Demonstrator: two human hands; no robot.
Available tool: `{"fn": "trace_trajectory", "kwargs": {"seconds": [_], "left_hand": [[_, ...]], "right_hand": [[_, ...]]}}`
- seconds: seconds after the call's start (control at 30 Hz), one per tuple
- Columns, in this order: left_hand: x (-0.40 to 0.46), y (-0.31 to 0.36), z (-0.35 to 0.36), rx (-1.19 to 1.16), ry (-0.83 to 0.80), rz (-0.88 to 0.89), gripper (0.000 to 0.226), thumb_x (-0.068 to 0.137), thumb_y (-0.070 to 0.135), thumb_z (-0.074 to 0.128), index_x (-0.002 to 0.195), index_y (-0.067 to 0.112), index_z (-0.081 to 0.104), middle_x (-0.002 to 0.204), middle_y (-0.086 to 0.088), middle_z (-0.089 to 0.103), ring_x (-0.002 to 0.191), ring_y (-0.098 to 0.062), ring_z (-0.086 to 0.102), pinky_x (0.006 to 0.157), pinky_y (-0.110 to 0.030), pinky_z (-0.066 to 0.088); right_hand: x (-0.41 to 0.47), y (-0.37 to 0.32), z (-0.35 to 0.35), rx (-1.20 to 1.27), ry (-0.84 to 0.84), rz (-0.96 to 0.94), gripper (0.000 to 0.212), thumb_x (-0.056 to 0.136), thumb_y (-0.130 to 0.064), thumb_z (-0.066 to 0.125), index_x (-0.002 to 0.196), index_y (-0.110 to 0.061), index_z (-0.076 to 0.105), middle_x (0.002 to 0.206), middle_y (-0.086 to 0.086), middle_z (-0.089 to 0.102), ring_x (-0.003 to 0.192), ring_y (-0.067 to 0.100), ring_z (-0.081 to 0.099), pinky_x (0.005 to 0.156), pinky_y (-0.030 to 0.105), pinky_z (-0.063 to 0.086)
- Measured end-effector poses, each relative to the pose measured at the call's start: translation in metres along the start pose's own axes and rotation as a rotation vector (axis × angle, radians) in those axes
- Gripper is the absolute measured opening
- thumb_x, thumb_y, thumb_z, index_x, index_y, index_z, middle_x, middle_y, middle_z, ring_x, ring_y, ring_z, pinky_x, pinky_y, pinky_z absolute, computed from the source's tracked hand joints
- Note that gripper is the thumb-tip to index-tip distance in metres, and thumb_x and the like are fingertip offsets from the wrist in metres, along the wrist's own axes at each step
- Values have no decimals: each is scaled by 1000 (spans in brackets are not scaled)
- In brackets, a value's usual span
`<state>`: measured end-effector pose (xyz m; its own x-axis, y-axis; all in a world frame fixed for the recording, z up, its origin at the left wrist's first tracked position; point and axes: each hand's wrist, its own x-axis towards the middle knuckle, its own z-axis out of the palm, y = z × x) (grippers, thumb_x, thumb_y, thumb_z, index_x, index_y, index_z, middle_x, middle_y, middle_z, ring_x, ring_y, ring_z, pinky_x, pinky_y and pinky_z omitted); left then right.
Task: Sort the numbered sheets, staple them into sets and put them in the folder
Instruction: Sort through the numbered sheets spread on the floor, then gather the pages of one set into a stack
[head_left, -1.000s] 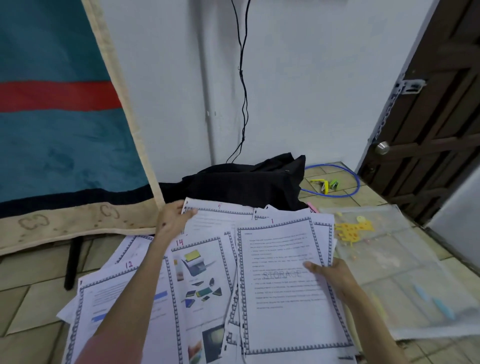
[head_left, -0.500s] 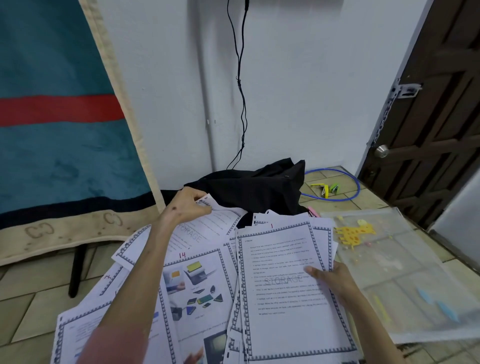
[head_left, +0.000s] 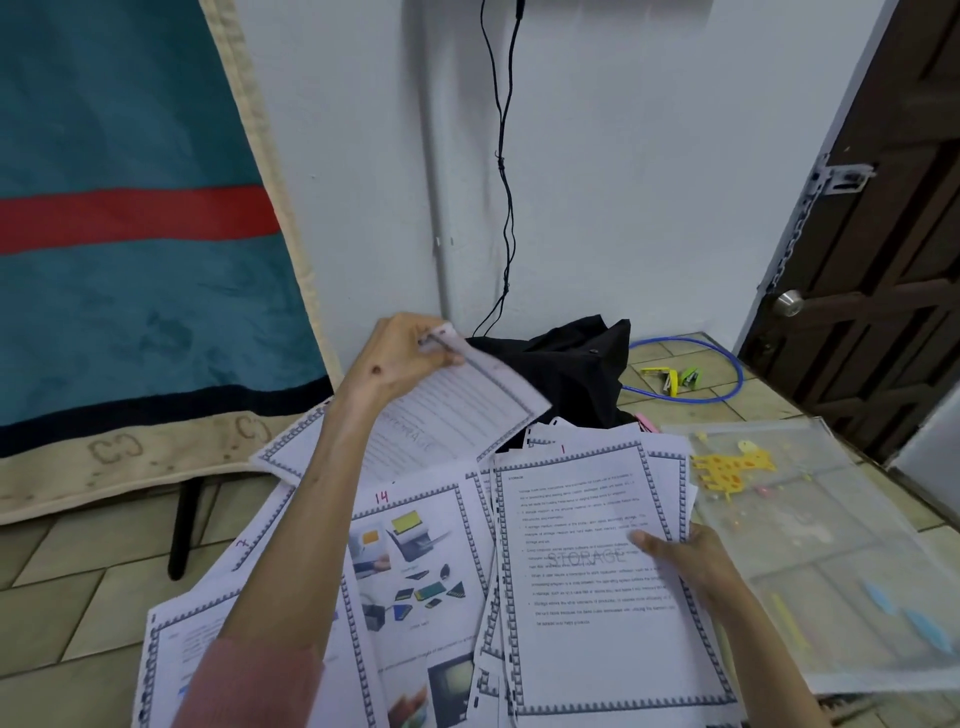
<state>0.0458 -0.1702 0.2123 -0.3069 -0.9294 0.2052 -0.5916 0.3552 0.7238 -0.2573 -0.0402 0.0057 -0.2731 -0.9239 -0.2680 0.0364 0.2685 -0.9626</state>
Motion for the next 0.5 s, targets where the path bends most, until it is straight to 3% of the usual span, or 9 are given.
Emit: {"fn": "trace_trajectory", "kwargs": {"seconds": [0.1,0.17,0.2,0.3,0.33,0.4,0.47,0.5], "left_hand": [[2,16,-24,10,158,93,11,89,18,60,95,15,68,94,5,66,87,-7,60,82,-16,43],[3,22,-42,16,272,140,13,92,20,55,96,15,67,91,8,66,81,-1,60,70,-6,43],[3,23,-50,-1,326,157,12,93,20,55,96,16,66,90,10,65,78,6,58,67,-1,42],[1,23,-69,-73,527,232,15,91,18,56,104,20,65,90,17,62,74,20,55,66,3,40],[0,22,-74,-96,590,257,17,91,18,58,105,23,64,90,19,61,73,23,55,67,2,40],[-1,17,-83,-153,683,271,17,90,19,59,105,24,63,90,18,62,72,23,55,67,0,41],[0,9,-89,-220,708,235,16,90,20,59,106,18,64,90,16,63,71,21,56,67,-2,43],[1,4,-90,-250,688,211,17,91,21,58,105,15,64,90,15,63,71,20,57,67,-3,45]], "right_hand": [[-5,-4,1,38,0,4,22,78,2,70,100,-4,65,100,17,68,60,1,69,48,15,52],[-8,-6,0,85,-9,-9,26,80,0,69,106,2,64,100,16,68,60,5,70,48,17,53],[-8,-5,-2,113,-17,-22,35,77,-8,74,109,3,64,100,15,69,65,8,72,49,19,54],[-6,-4,-5,140,-24,-79,75,45,-43,90,106,-8,67,99,7,74,82,20,73,58,28,58],[-6,-7,-4,158,-29,-98,68,50,-40,88,106,-9,66,101,8,74,85,22,73,60,29,59],[-6,-16,0,243,-84,-111,36,75,-16,70,110,-10,63,106,6,72,85,20,72,60,29,59],[-2,-31,8,327,-128,-93,27,87,0,52,110,-9,64,103,4,72,83,20,73,59,30,58],[0,-41,14,361,-165,-88,26,87,1,53,107,-8,67,102,7,72,82,23,73,59,32,59]]}}
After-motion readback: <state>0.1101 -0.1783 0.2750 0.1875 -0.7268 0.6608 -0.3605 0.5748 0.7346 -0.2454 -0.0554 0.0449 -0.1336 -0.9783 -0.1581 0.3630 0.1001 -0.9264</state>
